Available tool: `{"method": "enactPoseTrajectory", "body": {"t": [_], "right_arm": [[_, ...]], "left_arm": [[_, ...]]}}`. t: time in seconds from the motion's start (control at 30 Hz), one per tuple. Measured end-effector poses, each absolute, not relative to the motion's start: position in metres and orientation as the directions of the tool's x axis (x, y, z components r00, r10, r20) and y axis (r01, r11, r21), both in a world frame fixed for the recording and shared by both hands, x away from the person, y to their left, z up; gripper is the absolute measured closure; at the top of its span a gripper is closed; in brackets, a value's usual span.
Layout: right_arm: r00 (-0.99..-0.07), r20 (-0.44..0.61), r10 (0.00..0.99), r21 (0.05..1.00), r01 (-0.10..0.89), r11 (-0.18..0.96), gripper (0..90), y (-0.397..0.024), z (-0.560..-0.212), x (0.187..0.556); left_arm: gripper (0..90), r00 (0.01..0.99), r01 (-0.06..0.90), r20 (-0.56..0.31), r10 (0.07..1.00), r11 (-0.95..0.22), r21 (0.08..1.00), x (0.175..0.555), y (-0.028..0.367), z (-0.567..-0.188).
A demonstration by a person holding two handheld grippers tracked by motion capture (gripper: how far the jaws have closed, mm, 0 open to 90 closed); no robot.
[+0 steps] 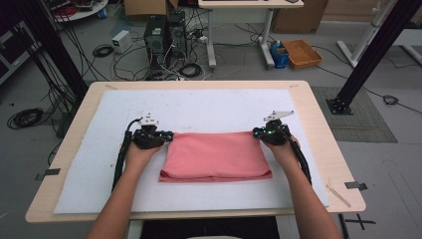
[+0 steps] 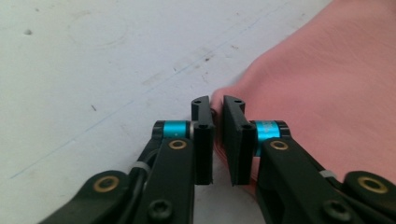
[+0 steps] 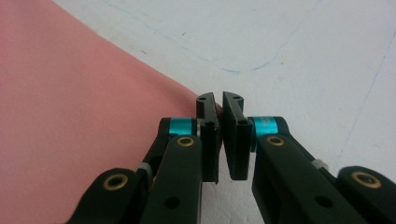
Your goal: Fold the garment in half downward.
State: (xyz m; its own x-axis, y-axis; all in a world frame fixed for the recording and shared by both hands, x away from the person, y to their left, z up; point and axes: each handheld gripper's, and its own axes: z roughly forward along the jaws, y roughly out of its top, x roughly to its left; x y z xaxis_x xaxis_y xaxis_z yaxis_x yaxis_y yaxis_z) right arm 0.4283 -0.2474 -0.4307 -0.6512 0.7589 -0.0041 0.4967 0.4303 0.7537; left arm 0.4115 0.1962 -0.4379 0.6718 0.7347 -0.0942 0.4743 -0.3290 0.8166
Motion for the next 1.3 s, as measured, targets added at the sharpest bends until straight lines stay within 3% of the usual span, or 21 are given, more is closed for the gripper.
{"method": "enactPoseTrajectory", "body": {"t": [0.07,0.17,0.2,0.47,0.73,1.3], "right_arm": [[-0.644,0.003,0.765,0.763,0.496,0.414,79.3,-0.248,-0.429,0.426],[-0.615,0.004,0.789,0.773,0.502,0.388,55.7,-0.252,-0.427,0.423],[-0.606,0.005,0.796,0.767,0.513,0.385,51.9,-0.254,-0.427,0.421],[-0.625,0.013,0.780,0.809,0.465,0.359,31.9,-0.261,-0.423,0.397],[-0.684,0.056,0.727,0.861,0.402,0.312,24.5,-0.261,-0.413,0.382],[-0.708,0.094,0.699,0.868,0.403,0.291,21.5,-0.255,-0.409,0.384]], "left_arm": [[67.1,0.651,0.472,-0.100,0.752,-0.299,0.830,0.409,0.198,-0.434],[56.7,0.650,0.464,-0.119,0.751,-0.267,0.845,0.404,0.203,-0.429],[52.7,0.647,0.451,-0.117,0.753,-0.255,0.855,0.401,0.205,-0.428],[31.1,0.651,0.446,-0.162,0.742,-0.201,0.872,0.375,0.223,-0.423],[20.9,0.687,0.427,-0.160,0.709,-0.215,0.878,0.347,0.220,-0.409],[19.8,0.707,0.429,-0.160,0.689,-0.237,0.872,0.334,0.218,-0.412]]}}
